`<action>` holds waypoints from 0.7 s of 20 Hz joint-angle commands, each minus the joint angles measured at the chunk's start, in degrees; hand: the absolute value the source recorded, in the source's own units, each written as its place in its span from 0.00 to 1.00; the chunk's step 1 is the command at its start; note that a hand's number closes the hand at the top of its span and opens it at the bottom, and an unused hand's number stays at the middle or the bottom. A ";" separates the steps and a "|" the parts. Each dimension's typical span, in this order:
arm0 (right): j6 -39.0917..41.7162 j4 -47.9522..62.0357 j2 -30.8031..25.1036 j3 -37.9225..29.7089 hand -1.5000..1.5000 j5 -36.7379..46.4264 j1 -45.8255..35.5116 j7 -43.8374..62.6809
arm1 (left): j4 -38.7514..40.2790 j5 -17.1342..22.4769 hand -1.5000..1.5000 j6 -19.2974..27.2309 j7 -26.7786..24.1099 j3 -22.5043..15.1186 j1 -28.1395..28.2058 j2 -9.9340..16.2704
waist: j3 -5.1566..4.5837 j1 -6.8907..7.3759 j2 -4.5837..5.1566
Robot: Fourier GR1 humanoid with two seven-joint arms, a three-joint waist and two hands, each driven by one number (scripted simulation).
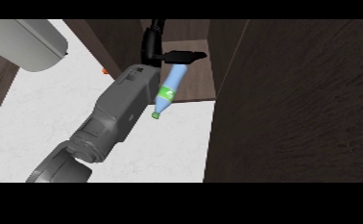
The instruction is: Pick up the bottled water, place it into the cabinet and close the cabinet
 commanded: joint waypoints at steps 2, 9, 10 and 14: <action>0.24 -5.04 -0.37 -0.54 0.00 -1.46 1.27 2.64 | -2.57 0.62 0.00 -8.27 0.29 0.69 -0.55 0.14 | 0.02 1.35 -0.45; 0.49 -6.61 -0.99 -2.13 0.00 -1.76 2.10 3.62 | -18.11 7.09 0.00 -5.21 4.32 -6.68 8.66 -0.14 | 0.06 2.15 -1.32; 0.07 -3.16 0.20 0.21 0.00 1.40 3.40 0.28 | -20.77 6.64 0.00 -6.46 4.18 -6.54 11.16 -0.14 | 0.07 3.11 -1.51; -1.08 -6.15 0.08 0.57 0.00 2.10 0.32 6.25 | -29.81 4.96 0.00 -4.83 8.39 -8.46 16.84 -0.14 | 0.04 4.42 -1.57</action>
